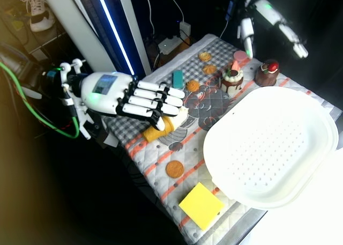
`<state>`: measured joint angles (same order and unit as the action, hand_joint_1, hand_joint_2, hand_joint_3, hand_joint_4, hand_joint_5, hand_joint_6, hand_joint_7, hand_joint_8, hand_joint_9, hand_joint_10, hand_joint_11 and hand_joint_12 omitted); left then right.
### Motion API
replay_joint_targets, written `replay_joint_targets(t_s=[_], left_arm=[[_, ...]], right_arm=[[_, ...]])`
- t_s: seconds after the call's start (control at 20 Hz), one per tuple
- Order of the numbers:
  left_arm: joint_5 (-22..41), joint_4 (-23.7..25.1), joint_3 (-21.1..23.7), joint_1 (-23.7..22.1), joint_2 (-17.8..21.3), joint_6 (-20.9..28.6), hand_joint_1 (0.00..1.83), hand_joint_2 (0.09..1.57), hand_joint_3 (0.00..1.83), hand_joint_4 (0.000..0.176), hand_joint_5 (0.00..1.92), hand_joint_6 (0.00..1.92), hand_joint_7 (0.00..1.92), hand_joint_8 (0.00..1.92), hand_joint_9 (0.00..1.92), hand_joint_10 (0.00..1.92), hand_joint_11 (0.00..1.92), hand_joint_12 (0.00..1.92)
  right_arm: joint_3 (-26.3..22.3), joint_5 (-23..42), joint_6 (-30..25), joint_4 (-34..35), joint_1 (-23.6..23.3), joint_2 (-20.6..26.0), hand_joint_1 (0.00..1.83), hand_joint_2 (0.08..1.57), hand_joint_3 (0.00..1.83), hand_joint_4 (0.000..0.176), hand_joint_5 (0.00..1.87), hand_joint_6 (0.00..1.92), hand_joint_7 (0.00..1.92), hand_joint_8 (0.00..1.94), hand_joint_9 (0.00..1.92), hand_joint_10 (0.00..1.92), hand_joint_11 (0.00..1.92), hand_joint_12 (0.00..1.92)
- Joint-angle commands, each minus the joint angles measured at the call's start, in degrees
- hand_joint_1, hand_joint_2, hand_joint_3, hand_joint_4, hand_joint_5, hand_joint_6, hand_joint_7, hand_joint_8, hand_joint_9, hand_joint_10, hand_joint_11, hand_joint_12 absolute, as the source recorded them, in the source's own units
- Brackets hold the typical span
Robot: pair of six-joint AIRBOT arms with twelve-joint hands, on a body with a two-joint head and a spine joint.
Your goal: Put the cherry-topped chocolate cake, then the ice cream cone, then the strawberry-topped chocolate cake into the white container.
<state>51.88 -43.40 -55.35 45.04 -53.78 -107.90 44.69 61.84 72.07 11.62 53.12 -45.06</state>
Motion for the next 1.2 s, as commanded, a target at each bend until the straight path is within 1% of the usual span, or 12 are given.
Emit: replay_joint_targets(t_s=[0.0,0.1,0.2,0.35,0.4,0.45,0.55,0.65,0.8,0.85,1.05,1.15], left_arm=[[3.89,1.09,-0.91,-0.95,-0.41,0.23,0.95,1.18,0.0,0.072,0.08,0.01,0.0,0.0,0.04,0.01,0.0,1.12],[1.71,0.56,-2.28,-1.55,-1.47,0.23,0.92,1.15,0.0,0.098,0.1,0.0,0.0,0.0,0.03,0.0,0.0,1.12],[0.47,0.37,-3.17,-2.08,-2.24,0.23,0.93,1.15,0.0,0.09,0.09,0.0,0.0,0.0,0.0,0.0,0.0,0.98],[-2.05,-0.23,-4.99,-2.98,-3.6,0.24,1.02,1.13,0.0,0.053,0.18,0.0,0.23,0.02,0.21,0.19,0.0,1.48],[-2.24,-0.27,-5.13,-3.04,-3.75,0.24,1.15,1.12,0.0,0.012,0.4,0.11,0.43,0.19,0.34,1.18,0.32,1.82],[-1.97,-0.21,-5.07,-3.08,-3.76,0.24,1.22,1.12,0.0,0.0,0.4,0.59,0.34,0.99,0.45,1.59,0.54,1.9],[-1.93,0.22,-5.01,-3.22,-3.7,0.23,1.34,1.12,0.0,0.0,0.33,1.15,0.29,1.79,0.61,1.9,0.84,1.92],[-1.7,0.72,-4.83,-3.51,-3.45,0.23,1.15,1.33,0.01,0.0,0.55,1.4,0.58,1.85,0.68,1.92,0.96,1.92],[0.57,2.1,-3.46,-3.71,-2.37,0.23,1.35,1.17,0.0,0.0,0.33,1.3,0.23,1.45,0.32,1.7,0.32,1.92],[2.33,3.08,-2.13,-4.04,-1.36,0.23,1.3,1.27,0.0,0.0,0.33,1.28,0.52,1.58,0.32,1.75,0.3,1.92],[6.68,6.61,0.47,-6.4,0.69,0.23,1.3,1.26,0.0,0.0,0.32,1.16,0.68,1.51,0.65,1.86,0.77,1.92],[6.46,8.7,0.43,-9.24,0.84,0.23,1.29,1.27,0.0,0.0,0.37,1.1,0.65,1.53,0.53,1.87,0.65,1.92]], right_arm=[[0.14,7.3,-0.12,-0.48,-0.15,0.41,0.76,1.23,0.0,0.0,0.0,0.0,0.0,0.0,0.03,0.02,0.0,1.29],[0.13,7.42,-0.23,-0.33,0.04,0.41,0.77,1.23,0.0,0.0,0.0,0.0,0.0,0.0,0.01,0.01,0.0,1.3],[0.13,7.53,-0.3,-0.17,0.17,0.41,0.76,1.24,0.0,0.0,0.0,0.0,0.0,0.0,0.0,0.01,0.0,1.28],[0.12,7.72,-0.5,-0.02,0.4,0.4,0.73,1.24,0.0,0.0,0.0,0.0,0.0,0.0,0.0,0.0,0.0,1.28],[0.11,7.76,-0.53,0.02,0.44,0.4,0.73,1.24,0.0,0.0,0.0,0.0,0.0,0.0,0.0,0.0,0.0,1.28],[0.11,7.78,-0.62,0.03,0.45,0.41,0.72,1.25,0.01,0.0,0.0,0.0,0.0,0.0,0.0,0.0,0.0,1.28],[0.11,7.8,-0.65,0.03,0.52,0.44,0.69,1.25,0.0,0.0,0.0,0.0,0.0,0.0,0.0,0.0,0.0,1.34],[0.1,7.96,-0.73,0.04,0.6,0.44,0.66,1.26,0.0,0.0,0.0,0.0,0.0,0.0,0.0,0.0,0.0,1.27],[0.1,8.21,-0.84,0.14,0.69,0.43,0.66,1.26,0.0,0.0,0.0,0.0,0.0,0.0,0.0,0.0,0.0,1.26],[0.08,8.27,-0.89,0.14,0.7,0.46,0.63,1.27,0.01,0.0,0.0,0.0,0.0,0.0,0.0,0.0,0.0,1.25],[-0.02,8.27,-0.9,0.15,0.72,0.7,0.58,1.3,0.0,0.0,0.0,0.0,0.0,0.0,0.0,0.0,0.0,1.11],[-0.06,8.27,-0.9,0.15,0.76,0.78,0.59,1.3,0.0,0.0,0.0,0.0,0.0,0.0,0.0,0.0,0.0,1.08]])
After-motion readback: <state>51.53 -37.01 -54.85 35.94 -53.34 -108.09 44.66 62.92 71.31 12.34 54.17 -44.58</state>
